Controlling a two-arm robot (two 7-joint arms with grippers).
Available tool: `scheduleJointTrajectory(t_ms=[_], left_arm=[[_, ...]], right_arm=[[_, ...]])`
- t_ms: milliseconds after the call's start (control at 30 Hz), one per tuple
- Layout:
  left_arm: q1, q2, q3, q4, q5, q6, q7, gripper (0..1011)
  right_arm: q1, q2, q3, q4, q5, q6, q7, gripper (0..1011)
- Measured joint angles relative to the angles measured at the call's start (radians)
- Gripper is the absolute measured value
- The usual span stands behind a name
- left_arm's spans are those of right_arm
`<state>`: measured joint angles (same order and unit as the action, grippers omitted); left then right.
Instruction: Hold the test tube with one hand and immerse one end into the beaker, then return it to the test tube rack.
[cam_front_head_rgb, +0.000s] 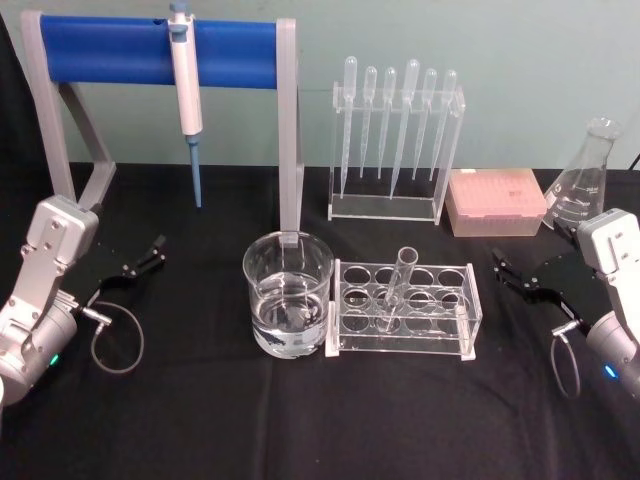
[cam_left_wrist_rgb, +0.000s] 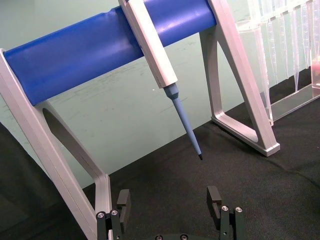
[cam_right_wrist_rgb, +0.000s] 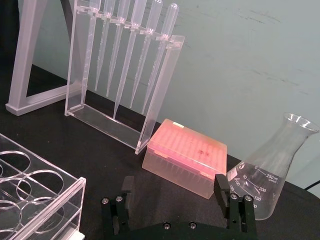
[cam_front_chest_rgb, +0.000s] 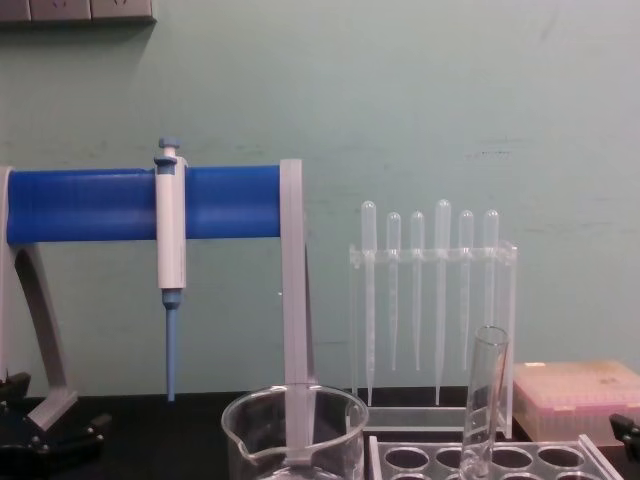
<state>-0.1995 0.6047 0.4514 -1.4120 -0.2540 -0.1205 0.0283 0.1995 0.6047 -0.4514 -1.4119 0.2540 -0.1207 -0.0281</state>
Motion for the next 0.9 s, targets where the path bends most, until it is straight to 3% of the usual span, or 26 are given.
scheduleJointTrajectory(t_ms=[900], left_arm=[[0.0, 0.0, 0.0, 0.0, 0.0, 0.0, 0.0, 1000]], right_arm=[[0.0, 0.0, 0.0, 0.0, 0.0, 0.0, 0.0, 1002]])
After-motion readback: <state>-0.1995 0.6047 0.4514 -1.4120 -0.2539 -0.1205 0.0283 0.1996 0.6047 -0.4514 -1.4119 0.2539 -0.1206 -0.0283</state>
